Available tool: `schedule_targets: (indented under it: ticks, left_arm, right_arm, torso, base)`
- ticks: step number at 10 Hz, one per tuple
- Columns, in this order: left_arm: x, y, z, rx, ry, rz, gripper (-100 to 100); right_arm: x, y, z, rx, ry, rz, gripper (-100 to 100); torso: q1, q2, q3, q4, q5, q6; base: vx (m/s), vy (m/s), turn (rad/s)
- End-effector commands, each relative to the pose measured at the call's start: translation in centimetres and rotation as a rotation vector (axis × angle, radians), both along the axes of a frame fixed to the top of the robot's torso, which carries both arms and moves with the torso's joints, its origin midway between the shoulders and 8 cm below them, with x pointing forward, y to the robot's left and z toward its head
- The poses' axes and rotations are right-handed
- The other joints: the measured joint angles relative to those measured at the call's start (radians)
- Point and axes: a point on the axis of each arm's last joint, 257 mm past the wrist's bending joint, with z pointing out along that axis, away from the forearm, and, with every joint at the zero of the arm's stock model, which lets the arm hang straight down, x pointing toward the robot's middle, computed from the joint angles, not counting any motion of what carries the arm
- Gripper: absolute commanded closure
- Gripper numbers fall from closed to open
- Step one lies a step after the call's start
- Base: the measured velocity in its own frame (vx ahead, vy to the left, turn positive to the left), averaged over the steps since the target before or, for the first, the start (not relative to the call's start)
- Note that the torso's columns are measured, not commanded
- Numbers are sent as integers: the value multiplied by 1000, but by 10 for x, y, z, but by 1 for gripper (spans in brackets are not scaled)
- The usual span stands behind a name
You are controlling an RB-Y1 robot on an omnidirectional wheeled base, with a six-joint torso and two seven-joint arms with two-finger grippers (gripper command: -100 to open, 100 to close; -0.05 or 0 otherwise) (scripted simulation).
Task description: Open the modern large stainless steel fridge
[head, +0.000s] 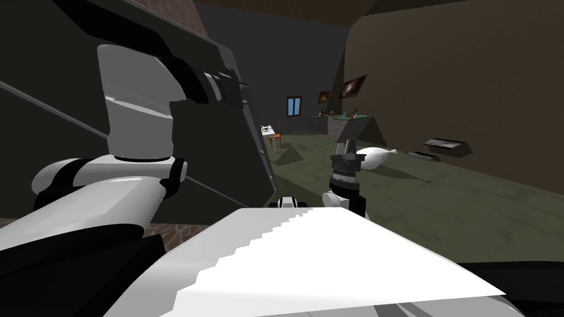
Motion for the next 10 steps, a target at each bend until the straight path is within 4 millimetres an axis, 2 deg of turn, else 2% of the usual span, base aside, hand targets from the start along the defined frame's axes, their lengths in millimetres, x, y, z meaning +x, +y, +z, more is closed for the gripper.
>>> schedule_targets:
  ticks: [1, 3, 4, 7, 10]
  left_arm:
    - [-18, -31, 0, 5, 6, -86, 100]
    - [-33, -53, -1, 7, 7, -149, 100]
    - [-45, -45, 18, 2, 6, -135, -100]
    - [-67, -42, 41, 3, 6, -139, -100]
    - [-85, -40, 56, 4, 6, -141, -100]
  right_arm:
    - [0, 0, 0, 0, 0, 0, 0]
    - [0, 0, 0, 0, 0, 0, 0]
    - [0, 0, 0, 0, 0, 0, 0]
    - [0, 0, 0, 0, 0, 0, 0]
    - [0, 0, 0, 0, 0, 0, 0]
  torso:
    - [0, 0, 0, 1, 0, -2]
    - [0, 0, 0, 1, 0, -2]
    - [0, 0, 0, 1, 0, -2]
    - [-1, -6, -8, 6, -2, -1]
    - [3, -2, -13, 15, -12, 10]
  base:
    - [-85, 74, -87]
    - [-85, 63, -75]
    - [24, 17, -15]
    - [95, -47, 47]
    - [49, -39, 26]
